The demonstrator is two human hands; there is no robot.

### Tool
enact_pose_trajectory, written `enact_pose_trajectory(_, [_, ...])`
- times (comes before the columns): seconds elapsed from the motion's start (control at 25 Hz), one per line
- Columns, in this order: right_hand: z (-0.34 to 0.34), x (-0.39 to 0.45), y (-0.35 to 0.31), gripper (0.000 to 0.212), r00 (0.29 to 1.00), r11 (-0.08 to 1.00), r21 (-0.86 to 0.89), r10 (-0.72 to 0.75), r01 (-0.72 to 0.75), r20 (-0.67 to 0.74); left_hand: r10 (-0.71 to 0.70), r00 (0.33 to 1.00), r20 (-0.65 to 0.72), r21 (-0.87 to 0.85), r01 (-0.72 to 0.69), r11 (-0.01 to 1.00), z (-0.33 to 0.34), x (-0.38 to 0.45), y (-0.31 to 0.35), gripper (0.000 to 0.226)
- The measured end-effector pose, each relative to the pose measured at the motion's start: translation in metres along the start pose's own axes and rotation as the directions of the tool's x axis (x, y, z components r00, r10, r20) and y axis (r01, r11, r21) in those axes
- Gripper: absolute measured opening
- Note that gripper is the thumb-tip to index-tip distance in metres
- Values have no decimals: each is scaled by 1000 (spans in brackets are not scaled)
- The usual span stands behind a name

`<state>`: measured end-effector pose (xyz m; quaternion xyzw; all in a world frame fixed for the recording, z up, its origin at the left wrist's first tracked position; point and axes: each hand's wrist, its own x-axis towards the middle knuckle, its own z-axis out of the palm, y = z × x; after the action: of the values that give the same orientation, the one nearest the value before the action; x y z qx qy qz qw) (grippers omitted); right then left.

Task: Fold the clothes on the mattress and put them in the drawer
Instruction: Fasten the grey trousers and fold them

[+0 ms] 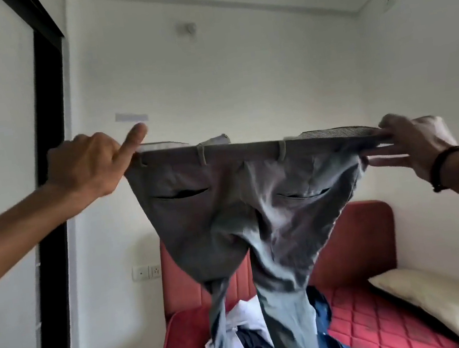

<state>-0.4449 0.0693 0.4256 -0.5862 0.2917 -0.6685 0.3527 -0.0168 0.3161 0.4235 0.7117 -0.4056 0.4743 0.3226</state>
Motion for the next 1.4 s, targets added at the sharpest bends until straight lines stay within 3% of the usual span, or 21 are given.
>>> enact_pose_trajectory(0.08, [-40,-58,43,21,998,991,-116,-66,64,-6,38,998,-59,1,-39,999,-9,-93,-4,74])
enact_pose_trajectory(0.12, [-61,-96,79,26,998,970,-231,-69,68,3,52,999,1,12,-52,999,-5,-156,-5,58])
enact_pose_trajectory(0.2, [-95,-188,162,27,997,873,-482,-51,73,58,-15,963,270,18,10,1000,11,-293,-1,31])
enact_pose_trajectory(0.28, [-121,-294,246,24,997,776,-630,19,32,74,-154,825,544,25,168,986,18,-416,-7,13])
enact_pose_trajectory(0.32, [-133,-346,284,21,993,736,-677,86,-8,81,-242,707,665,95,241,966,21,-470,-14,9])
enact_pose_trajectory(0.44, [-176,-476,365,23,940,609,-773,337,-178,49,-241,370,897,203,141,969,10,-621,-19,11])
enact_pose_trajectory(0.48, [-186,-501,375,19,917,547,-816,397,-190,53,-222,294,929,183,154,971,3,-655,-16,20])
enact_pose_trajectory(0.52, [-193,-516,381,19,891,475,-860,450,-186,55,-175,296,939,136,146,980,-4,-676,-15,28])
enact_pose_trajectory(0.56, [-196,-526,384,26,879,400,-906,470,-138,74,-133,346,929,85,149,985,-8,-687,-14,33])
enact_pose_trajectory(0.68, [-176,-548,382,60,872,235,-937,361,259,331,-144,540,829,-18,285,958,1,-678,4,38])
enact_pose_trajectory(0.76, [-157,-556,386,72,815,288,-855,281,431,506,-220,534,816,-5,388,922,22,-670,23,47])
enact_pose_trajectory(0.84, [-146,-562,397,60,704,414,-712,204,567,680,-259,449,855,35,449,893,47,-669,33,63])
enact_pose_trajectory(0.92, [-140,-565,408,45,606,491,-597,165,634,778,-275,360,892,37,548,836,64,-669,40,54])
enact_pose_trajectory(1.04, [-123,-570,414,33,547,532,-540,163,652,821,-324,317,891,86,585,807,71,-663,47,43])
enact_pose_trajectory(1.16, [-100,-572,412,34,559,560,-540,157,628,814,-337,316,887,78,617,783,56,-656,44,59])
enact_pose_trajectory(1.24, [-90,-566,405,34,626,595,-567,133,570,768,-253,322,912,4,610,792,54,-646,35,78])
enact_pose_trajectory(1.32, [-81,-557,397,37,696,640,-587,111,495,709,-181,182,966,45,574,818,59,-617,32,80])
enact_pose_trajectory(1.36, [-75,-551,392,36,720,665,-587,107,461,686,-174,77,982,106,543,833,68,-601,31,66])
enact_pose_trajectory(1.4, [-69,-546,389,35,729,691,-575,102,437,677,-199,13,980,161,533,831,76,-592,31,50])
